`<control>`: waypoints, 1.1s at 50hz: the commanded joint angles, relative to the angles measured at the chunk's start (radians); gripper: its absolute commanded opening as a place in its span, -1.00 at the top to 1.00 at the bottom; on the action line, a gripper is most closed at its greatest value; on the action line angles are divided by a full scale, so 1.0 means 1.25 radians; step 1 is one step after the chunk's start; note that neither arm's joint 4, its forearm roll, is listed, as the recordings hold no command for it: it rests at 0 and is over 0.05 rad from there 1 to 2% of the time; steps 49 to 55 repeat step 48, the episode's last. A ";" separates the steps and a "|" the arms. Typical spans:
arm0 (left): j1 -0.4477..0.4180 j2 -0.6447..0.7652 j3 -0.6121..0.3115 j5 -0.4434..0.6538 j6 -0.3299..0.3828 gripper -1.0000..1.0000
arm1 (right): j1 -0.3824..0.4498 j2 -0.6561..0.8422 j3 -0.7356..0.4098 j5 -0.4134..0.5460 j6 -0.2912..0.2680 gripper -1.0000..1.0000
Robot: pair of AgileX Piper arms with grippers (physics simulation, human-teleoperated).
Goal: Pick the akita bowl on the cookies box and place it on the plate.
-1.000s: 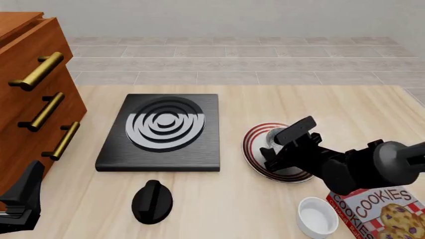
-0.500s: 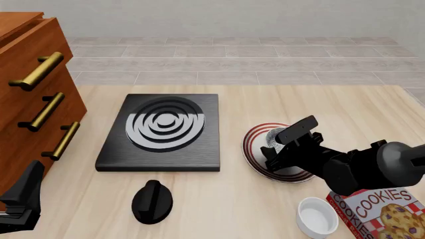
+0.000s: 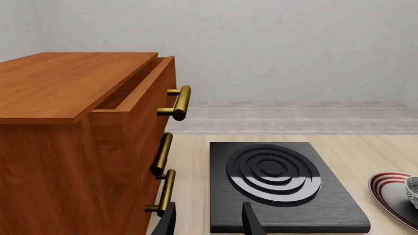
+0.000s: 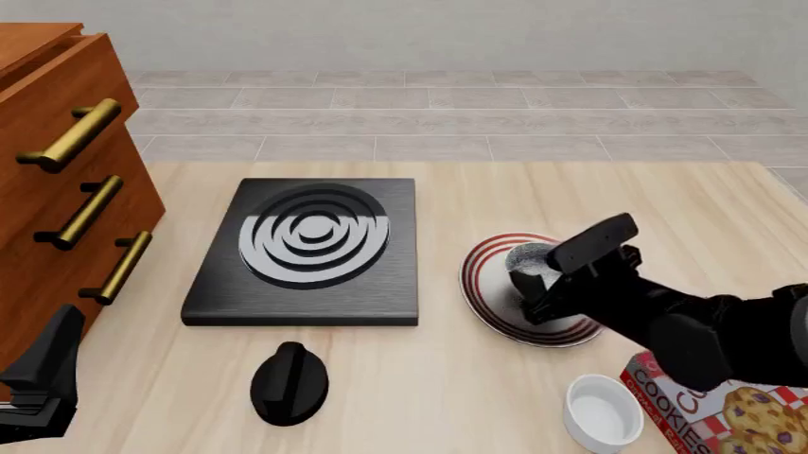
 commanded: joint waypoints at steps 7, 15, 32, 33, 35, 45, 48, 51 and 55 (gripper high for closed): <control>0.000 0.000 0.000 0.000 0.000 -1.00 | 0.001 -0.183 0.071 0.035 0.005 -1.00; 0.000 0.000 0.000 0.000 0.000 -1.00 | -0.006 -0.241 0.098 0.051 0.007 -1.00; 0.000 0.000 0.000 0.000 0.000 -1.00 | 0.000 -0.427 0.159 0.131 0.028 -1.00; 0.000 0.000 0.000 0.000 0.000 -1.00 | -0.002 -0.437 0.164 0.133 0.029 -1.00; 0.000 0.000 0.000 0.000 0.000 -1.00 | -0.008 -0.459 0.168 0.144 0.034 -1.00; 0.000 0.000 0.000 0.000 0.000 -1.00 | -0.012 -0.582 0.204 0.191 0.028 -1.00; 0.000 0.000 0.000 0.000 0.000 -1.00 | -0.010 -0.604 0.212 0.194 0.030 -1.00; 0.000 0.000 0.000 0.000 0.000 -1.00 | -0.010 -0.604 0.212 0.194 0.030 -1.00; 0.000 0.000 0.000 0.000 0.000 -1.00 | -0.010 -0.604 0.212 0.194 0.030 -1.00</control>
